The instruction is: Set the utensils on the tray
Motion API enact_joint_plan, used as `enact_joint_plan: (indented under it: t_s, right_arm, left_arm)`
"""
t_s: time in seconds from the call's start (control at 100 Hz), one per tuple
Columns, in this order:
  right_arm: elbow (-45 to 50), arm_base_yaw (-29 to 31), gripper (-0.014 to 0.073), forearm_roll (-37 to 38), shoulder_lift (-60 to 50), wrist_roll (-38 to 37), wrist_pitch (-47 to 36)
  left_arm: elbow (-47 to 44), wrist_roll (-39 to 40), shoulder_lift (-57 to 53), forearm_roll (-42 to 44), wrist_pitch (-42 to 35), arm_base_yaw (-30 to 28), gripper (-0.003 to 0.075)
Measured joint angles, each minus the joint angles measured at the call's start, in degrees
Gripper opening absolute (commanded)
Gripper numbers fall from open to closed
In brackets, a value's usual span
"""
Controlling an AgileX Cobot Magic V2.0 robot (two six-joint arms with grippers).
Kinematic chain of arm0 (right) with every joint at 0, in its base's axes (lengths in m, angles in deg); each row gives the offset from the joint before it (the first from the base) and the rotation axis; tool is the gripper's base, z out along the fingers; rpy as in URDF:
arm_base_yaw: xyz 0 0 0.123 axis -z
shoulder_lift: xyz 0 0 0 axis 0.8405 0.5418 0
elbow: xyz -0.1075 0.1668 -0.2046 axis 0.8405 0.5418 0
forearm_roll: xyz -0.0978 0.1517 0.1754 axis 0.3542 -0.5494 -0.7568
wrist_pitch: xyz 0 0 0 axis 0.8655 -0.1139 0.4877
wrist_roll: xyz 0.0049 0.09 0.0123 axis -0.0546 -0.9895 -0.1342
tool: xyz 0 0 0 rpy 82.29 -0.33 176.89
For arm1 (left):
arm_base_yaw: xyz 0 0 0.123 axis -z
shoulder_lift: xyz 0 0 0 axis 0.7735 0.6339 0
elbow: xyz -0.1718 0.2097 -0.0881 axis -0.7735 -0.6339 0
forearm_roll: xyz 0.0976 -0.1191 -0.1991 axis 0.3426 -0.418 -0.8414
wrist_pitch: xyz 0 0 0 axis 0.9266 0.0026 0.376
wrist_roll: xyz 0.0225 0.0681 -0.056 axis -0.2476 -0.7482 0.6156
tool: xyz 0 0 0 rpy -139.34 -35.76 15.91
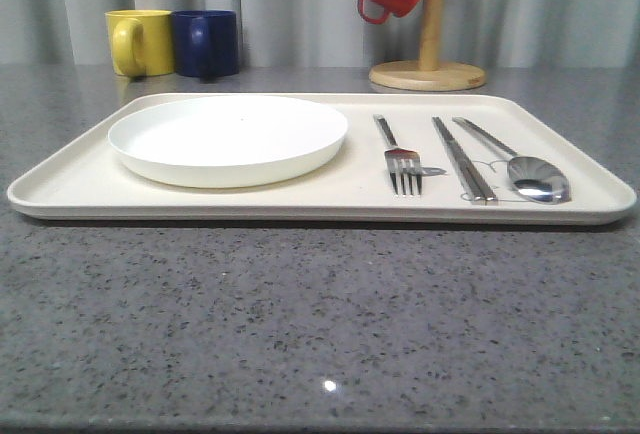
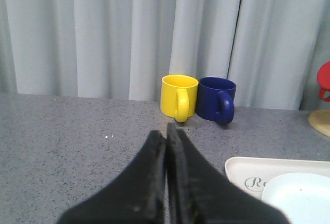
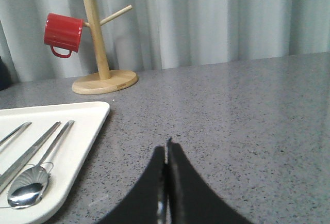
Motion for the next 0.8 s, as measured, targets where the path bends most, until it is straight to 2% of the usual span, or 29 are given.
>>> enact_joint_plan:
  t_s: [0.14,0.26,0.33,0.53,0.62,0.8]
  right_arm:
    - [0.0,0.0,-0.0068,0.0,0.0,0.0,0.0]
    - [0.0,0.0,-0.0068,0.0,0.0,0.0,0.0]
    - [0.0,0.0,-0.0068,0.0,0.0,0.0,0.0]
    - [0.0,0.0,-0.0068,0.0,0.0,0.0,0.0]
    - [0.0,0.0,-0.0068,0.0,0.0,0.0,0.0]
    - [0.0,0.0,-0.0068,0.0,0.0,0.0,0.0]
  left_arm:
    - [-0.1,0.0,0.0,0.8,-0.1,0.0,-0.0018]
    - [-1.1,0.4,0.0,6.7,-0.2,0.0,-0.0018]
    - [-2.0,3.7,-0.3,10.5,-0.2,0.0,-0.0018]
    - [-6.3,19.2,-5.9,26.6,-0.2,-1.2,-0.0018]
    - [-8.8,22.2,-10.3,31.0,-0.1,-2.4,-0.0018]
    - [-15.3,23.7,-19.9,34.2,0.3,-3.5,-0.0018]
